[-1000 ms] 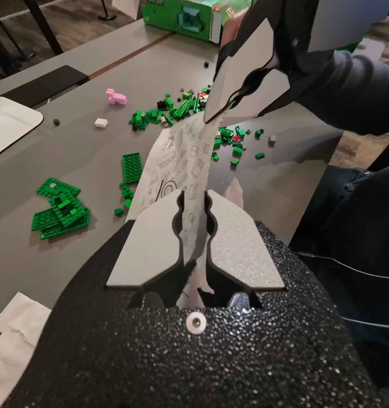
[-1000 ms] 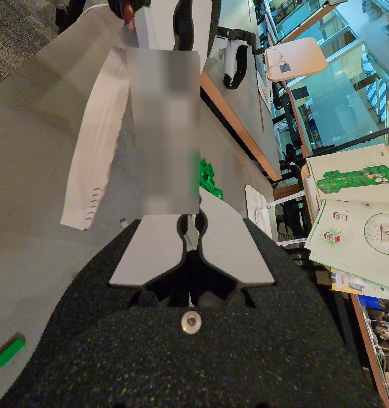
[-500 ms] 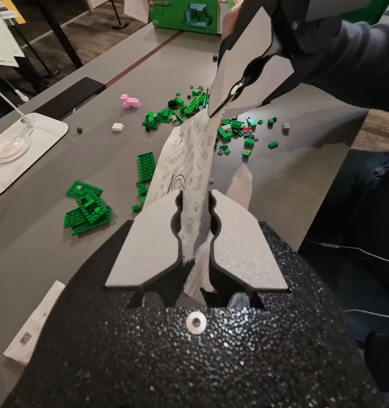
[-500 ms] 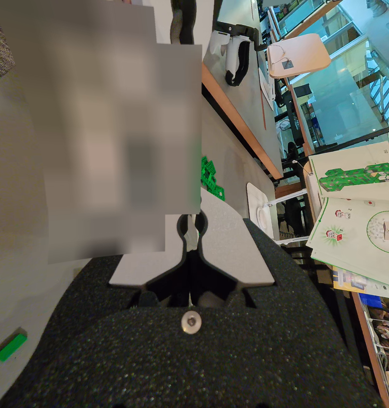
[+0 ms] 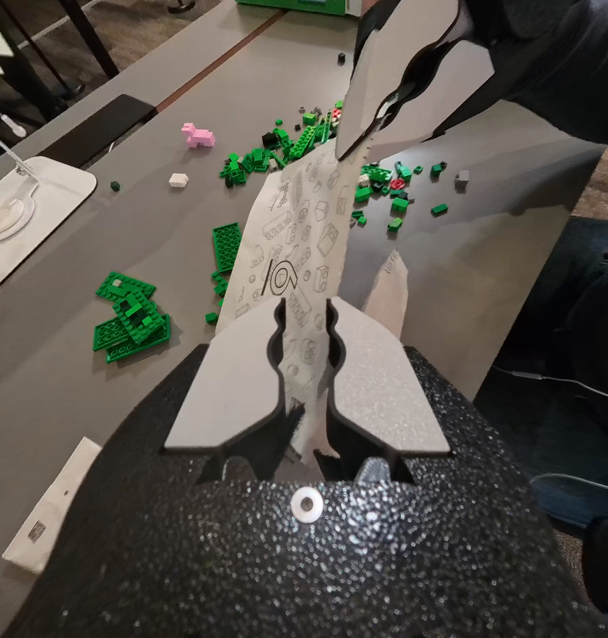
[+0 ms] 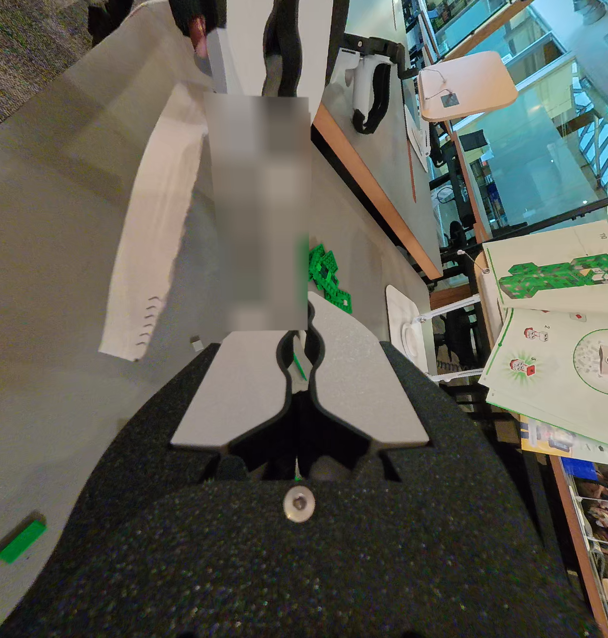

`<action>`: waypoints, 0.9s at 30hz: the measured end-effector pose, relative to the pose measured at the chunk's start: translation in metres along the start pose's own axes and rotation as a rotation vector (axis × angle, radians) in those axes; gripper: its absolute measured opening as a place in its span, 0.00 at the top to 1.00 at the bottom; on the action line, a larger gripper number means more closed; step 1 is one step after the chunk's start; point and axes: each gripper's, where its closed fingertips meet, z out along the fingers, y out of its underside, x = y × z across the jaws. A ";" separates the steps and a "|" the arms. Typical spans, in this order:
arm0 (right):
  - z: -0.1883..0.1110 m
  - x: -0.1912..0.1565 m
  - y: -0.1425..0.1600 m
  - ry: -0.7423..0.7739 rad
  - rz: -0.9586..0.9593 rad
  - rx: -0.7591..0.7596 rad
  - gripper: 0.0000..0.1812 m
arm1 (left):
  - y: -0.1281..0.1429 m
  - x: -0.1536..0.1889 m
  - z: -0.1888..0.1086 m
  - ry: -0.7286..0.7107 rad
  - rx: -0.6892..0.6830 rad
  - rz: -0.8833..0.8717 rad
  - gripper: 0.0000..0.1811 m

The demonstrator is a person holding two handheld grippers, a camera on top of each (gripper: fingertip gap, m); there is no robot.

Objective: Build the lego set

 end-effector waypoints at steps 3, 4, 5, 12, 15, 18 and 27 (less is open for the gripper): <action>0.000 0.000 0.000 0.001 0.001 0.002 0.99 | -0.008 0.006 -0.002 0.034 0.048 0.007 0.89; 0.000 0.001 0.000 0.001 0.000 0.002 0.99 | -0.010 0.007 -0.003 0.034 0.054 0.008 0.89; 0.000 0.001 -0.001 0.001 0.000 0.003 0.99 | -0.009 0.006 -0.003 0.031 0.051 0.010 0.89; 0.000 0.000 -0.001 -0.002 -0.002 0.001 0.99 | -0.008 0.010 0.002 0.058 0.042 0.013 0.86; 0.000 0.000 -0.001 -0.001 -0.002 0.003 0.99 | -0.009 0.008 0.002 0.040 0.038 0.017 0.86; 0.000 0.000 -0.002 -0.002 -0.003 0.004 0.99 | -0.005 0.006 0.004 0.029 0.018 0.015 0.87; 0.001 -0.001 -0.002 -0.005 -0.006 0.005 0.99 | -0.004 0.000 0.003 0.000 0.016 0.002 0.89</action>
